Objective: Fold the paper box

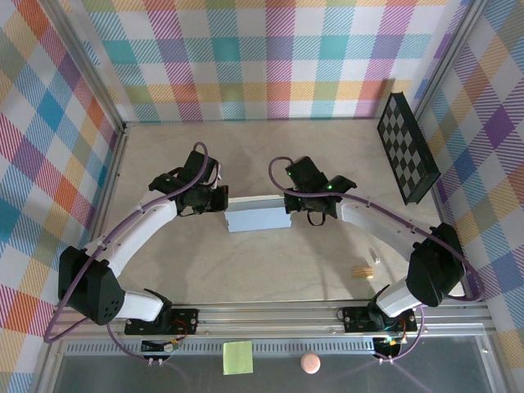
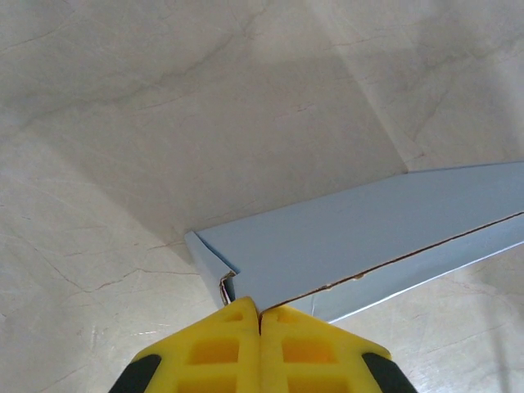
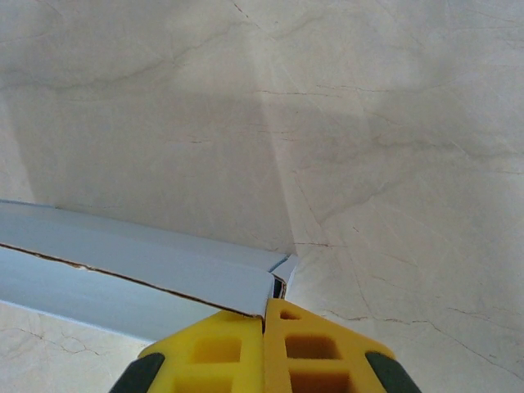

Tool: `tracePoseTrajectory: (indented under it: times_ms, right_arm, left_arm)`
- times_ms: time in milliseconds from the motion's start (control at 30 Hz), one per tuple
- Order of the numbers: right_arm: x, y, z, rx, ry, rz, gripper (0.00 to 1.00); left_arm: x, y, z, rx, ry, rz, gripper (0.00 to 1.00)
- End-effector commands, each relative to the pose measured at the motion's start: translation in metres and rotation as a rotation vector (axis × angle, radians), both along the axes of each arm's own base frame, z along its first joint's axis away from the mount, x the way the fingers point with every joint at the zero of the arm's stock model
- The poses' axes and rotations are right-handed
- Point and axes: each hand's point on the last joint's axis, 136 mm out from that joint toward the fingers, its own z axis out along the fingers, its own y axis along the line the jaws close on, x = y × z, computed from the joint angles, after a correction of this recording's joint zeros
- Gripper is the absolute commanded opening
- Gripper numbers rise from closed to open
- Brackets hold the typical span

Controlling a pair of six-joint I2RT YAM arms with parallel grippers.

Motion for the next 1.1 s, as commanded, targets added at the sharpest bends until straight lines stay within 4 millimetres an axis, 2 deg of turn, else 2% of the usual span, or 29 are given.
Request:
tracePoseTrajectory:
  times_ms: [0, 133, 533, 933, 1067]
  right_arm:
    - [-0.006, 0.007, -0.004, -0.002, 0.036, 0.012, 0.0]
    - [-0.006, 0.006, -0.005, -0.004, 0.038, 0.012, 0.0]
    - [-0.012, -0.003, -0.013, -0.029, 0.043, -0.004, 0.0]
    - [-0.017, -0.013, -0.019, -0.055, 0.04, -0.022, 0.0]
    - [-0.017, -0.013, -0.019, -0.056, 0.041, -0.023, 0.0]
  left_arm:
    - [0.0, -0.011, 0.0, -0.068, 0.014, 0.023, 0.02]
    - [-0.004, -0.015, -0.005, -0.091, 0.035, 0.019, 0.05]
    - [-0.024, 0.005, -0.032, 0.009, 0.068, 0.006, 0.05]
    - [-0.029, 0.021, -0.04, 0.11, 0.06, -0.011, 0.05]
    - [-0.028, 0.029, -0.036, 0.166, 0.04, -0.023, 0.06]
